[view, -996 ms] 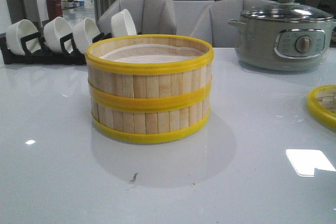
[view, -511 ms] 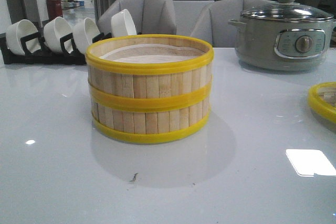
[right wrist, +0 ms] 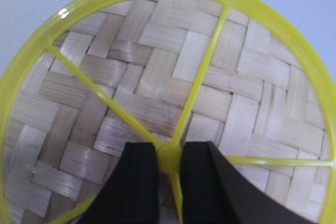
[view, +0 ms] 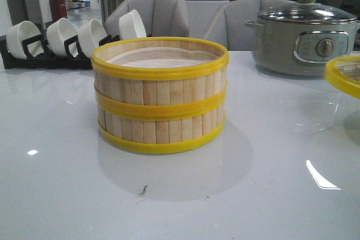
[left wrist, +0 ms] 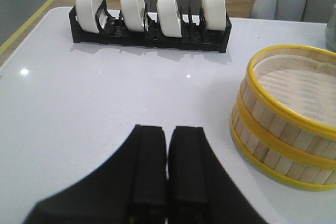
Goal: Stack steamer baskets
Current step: 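Lift the lid with the right gripper over the basket stack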
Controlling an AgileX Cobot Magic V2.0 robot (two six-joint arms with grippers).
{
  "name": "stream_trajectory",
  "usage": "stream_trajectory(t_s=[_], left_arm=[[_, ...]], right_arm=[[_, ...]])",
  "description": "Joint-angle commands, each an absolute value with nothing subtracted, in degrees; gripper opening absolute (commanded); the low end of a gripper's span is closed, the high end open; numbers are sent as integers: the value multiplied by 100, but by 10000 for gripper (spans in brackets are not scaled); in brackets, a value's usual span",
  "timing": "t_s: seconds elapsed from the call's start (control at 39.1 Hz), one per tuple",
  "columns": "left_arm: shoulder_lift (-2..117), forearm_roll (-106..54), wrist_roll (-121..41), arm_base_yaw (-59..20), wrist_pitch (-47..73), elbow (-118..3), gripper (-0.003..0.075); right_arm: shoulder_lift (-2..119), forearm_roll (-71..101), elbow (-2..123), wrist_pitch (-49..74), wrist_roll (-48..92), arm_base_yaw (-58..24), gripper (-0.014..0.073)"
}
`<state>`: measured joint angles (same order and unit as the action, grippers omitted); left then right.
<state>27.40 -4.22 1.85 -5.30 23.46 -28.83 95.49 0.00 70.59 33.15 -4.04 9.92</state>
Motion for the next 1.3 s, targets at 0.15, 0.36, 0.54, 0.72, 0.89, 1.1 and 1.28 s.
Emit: stream_trajectory(t_s=[0.15, 0.36, 0.54, 0.72, 0.89, 1.1, 1.28], left_arm=[[2754, -437, 259, -515, 1918, -3046, 86], [2754, -437, 259, -515, 1918, -3046, 86], [2754, -437, 259, -515, 1918, -3046, 86], [2754, -437, 259, -515, 1918, -3046, 86], [2754, -437, 259, -515, 1918, -3046, 86], [2754, -437, 259, -515, 1918, -3046, 86], [2754, -437, 259, -515, 1918, -3046, 86]], right_arm=[[9062, 0, 7832, 3713, -398, 181, 49], [9089, 0, 8736, 4008, -398, -620, 49], [9394, 110, 9686, 4480, -398, -1293, 49], [9983, 181, 10683, 5063, -398, -1996, 49], [10622, 186, 11455, 5376, -393, -2600, 49], [11180, 186, 12011, 5440, -383, -2991, 49], [11535, 186, 12328, 5466, -383, -3132, 49]])
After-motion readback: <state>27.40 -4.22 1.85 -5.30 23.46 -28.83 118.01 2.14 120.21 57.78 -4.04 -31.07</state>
